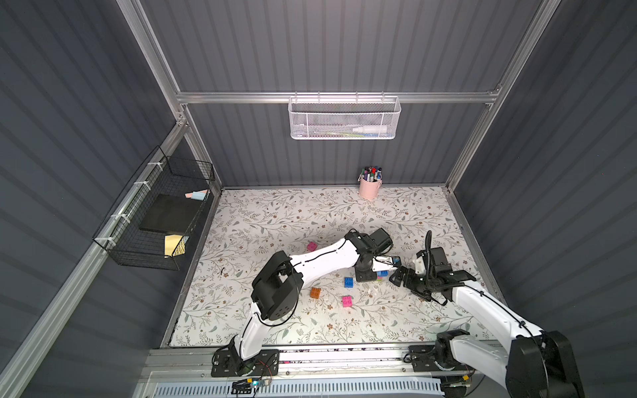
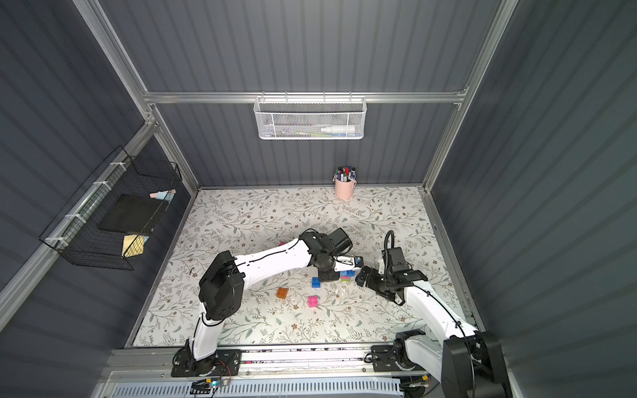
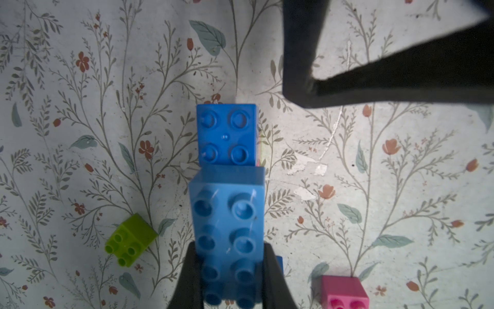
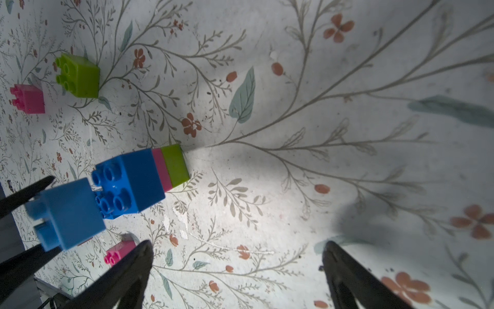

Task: Assemble the number 4 with lego
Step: Assemble the lego brick with the lego brick.

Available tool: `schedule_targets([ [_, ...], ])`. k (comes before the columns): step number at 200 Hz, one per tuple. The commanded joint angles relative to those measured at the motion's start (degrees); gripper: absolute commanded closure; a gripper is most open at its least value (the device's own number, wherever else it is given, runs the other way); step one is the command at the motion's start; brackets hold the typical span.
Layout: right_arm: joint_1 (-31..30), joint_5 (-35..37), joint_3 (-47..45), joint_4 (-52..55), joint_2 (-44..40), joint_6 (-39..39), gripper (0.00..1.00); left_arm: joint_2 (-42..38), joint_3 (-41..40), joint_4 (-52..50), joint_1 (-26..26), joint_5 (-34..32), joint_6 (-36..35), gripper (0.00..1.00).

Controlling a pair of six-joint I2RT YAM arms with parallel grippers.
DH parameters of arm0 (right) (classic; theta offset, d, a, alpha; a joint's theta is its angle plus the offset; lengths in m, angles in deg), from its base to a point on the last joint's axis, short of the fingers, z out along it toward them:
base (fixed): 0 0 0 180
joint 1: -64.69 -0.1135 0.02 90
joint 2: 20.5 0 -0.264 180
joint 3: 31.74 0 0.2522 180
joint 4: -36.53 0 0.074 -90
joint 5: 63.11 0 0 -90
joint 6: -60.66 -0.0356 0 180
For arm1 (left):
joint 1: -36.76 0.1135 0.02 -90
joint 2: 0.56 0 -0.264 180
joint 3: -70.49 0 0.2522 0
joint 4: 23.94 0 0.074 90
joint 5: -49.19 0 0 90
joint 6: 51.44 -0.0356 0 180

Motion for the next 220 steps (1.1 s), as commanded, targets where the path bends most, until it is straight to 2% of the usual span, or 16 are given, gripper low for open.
schedule_targets([
  [1, 0.3, -0.6, -0.7, 0.0, 0.4, 0.2, 0.01, 1.6, 2.1, -2.9, 0.5, 1.2, -1.4, 1.00],
  [28, 0.3, -0.6, -0.7, 0.0, 0.4, 0.2, 0.01, 1.1, 1.0, -2.3, 1.0, 1.2, -1.4, 1.00],
  [67, 0.3, -0.6, -0.7, 0.0, 0.5, 0.2, 0.01, -3.9, -2.7, 2.1, 1.5, 0.9, -0.8, 1.00],
  [71, 0.3, -2.5, -0.7, 0.0, 0.5, 0.1, 0.01, -4.2, -2.7, 1.9, 1.6, 0.9, -0.8, 1.00],
  [84, 0.4, -2.8, -0.7, 0.0, 0.7, 0.2, 0.01, -4.7, -2.3, 1.1, 1.6, 0.8, -1.2, 1.00],
  [220, 0.5, -2.9, -0.6, 0.0, 0.6, 0.3, 0.01, -0.5, -0.4, -1.5, 1.9, 2.5, -3.2, 1.00],
])
